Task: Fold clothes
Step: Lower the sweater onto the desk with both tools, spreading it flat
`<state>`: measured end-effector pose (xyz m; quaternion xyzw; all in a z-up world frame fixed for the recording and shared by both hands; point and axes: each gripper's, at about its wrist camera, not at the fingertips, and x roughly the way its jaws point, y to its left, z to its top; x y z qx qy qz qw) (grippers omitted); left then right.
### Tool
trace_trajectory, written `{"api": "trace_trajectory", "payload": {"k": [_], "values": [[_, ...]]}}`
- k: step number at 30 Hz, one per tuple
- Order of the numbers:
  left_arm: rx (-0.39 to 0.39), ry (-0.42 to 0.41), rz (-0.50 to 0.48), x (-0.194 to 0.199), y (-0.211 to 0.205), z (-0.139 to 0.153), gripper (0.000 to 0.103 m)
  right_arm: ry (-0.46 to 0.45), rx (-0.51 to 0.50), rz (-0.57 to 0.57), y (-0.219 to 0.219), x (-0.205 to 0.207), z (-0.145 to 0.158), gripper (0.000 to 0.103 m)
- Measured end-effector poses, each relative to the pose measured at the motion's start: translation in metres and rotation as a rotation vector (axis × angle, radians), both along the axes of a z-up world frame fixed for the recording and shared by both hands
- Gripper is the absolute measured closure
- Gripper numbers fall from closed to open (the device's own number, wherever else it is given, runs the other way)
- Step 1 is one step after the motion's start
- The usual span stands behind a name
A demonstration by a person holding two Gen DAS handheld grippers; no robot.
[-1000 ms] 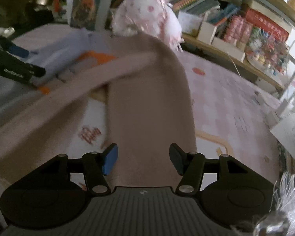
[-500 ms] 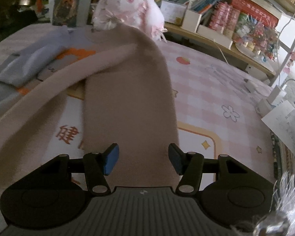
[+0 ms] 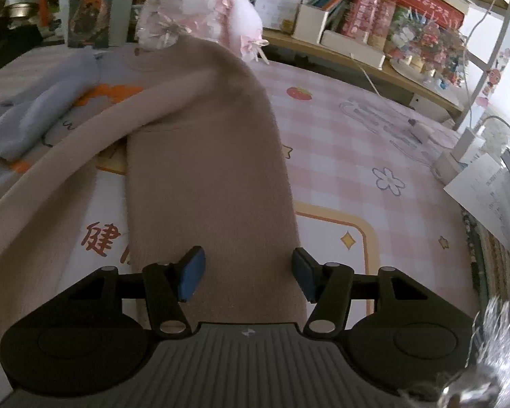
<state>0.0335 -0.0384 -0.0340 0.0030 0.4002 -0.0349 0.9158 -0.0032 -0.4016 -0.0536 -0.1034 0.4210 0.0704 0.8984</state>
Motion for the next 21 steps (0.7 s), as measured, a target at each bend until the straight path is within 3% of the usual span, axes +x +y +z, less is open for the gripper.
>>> {"api": "trace_trajectory", "payload": {"k": [3,5,6,7,9,13,15,21], "values": [[-0.014,0.054,0.008,0.007,0.002,-0.016,0.041,-0.004,-0.027,-0.028,0.006,-0.001,0.0,0.048],[-0.045,0.034,0.033,0.004,0.004,-0.02,0.044,-0.008,-0.048,-0.051,0.01,-0.001,-0.001,0.048],[-0.051,0.026,0.029,0.003,0.004,-0.02,0.059,-0.01,-0.054,-0.067,0.012,-0.002,-0.001,0.048],[-0.058,0.02,0.019,0.001,0.005,-0.019,0.083,-0.01,-0.058,-0.081,0.013,-0.002,-0.002,0.048],[-0.117,0.028,0.018,-0.001,0.015,-0.014,0.097,-0.013,-0.069,-0.109,0.017,-0.003,-0.002,0.048],[-0.116,-0.109,0.034,-0.009,0.054,0.021,0.097,-0.016,-0.096,-0.147,0.023,-0.003,-0.003,0.048],[-0.094,-0.179,0.097,-0.006,0.093,0.042,0.097,-0.014,-0.112,-0.159,0.026,-0.002,-0.003,0.048],[0.112,-0.253,0.278,0.026,0.203,0.075,0.097,-0.01,-0.16,-0.195,0.037,0.0,-0.004,0.048]]}}
